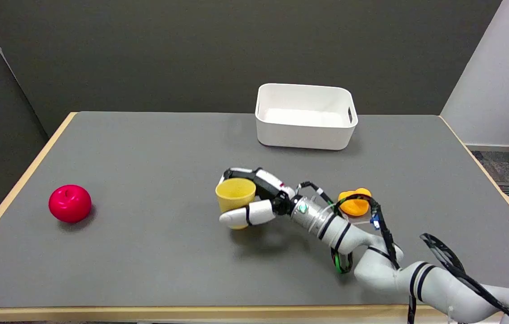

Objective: Place the cup in the box.

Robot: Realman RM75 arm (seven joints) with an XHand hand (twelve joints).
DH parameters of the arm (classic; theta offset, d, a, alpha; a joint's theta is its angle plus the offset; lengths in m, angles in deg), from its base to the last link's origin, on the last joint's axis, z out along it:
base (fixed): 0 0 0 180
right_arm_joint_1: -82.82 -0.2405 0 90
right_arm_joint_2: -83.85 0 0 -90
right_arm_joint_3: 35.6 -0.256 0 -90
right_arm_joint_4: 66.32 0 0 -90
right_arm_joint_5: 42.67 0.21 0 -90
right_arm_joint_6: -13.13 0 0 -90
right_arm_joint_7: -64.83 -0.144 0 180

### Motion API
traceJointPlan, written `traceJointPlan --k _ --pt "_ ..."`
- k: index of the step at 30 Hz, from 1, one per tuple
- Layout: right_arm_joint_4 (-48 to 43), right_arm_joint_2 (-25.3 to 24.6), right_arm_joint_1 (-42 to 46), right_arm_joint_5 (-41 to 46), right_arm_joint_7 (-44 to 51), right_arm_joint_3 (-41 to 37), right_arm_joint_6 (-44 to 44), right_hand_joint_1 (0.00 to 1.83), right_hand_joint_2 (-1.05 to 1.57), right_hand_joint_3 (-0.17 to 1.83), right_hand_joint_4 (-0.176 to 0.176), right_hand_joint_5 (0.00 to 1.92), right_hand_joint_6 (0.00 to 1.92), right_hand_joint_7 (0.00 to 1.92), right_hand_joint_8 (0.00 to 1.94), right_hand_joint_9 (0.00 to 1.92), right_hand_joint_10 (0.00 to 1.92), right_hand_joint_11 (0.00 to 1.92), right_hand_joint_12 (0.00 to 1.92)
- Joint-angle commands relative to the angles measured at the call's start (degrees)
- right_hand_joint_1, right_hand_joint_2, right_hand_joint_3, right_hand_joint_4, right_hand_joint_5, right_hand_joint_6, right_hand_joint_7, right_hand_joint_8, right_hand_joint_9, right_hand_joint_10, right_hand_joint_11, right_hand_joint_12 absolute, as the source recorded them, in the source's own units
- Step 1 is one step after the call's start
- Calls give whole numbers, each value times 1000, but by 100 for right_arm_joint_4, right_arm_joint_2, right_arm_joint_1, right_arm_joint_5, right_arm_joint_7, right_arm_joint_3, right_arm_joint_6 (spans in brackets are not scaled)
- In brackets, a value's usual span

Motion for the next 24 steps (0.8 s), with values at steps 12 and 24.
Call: traceJointPlan --k 12,24 --pt "-256 27 -1452 2112 4604 -964 -29 1334 1212 104 -176 501 1567 781 1361 737 1566 808 1780" --pt "1669 -137 -2694 2907 5016 -889 -458 1337 1199 113 -176 513 1564 794 1339 754 1529 809 1747"
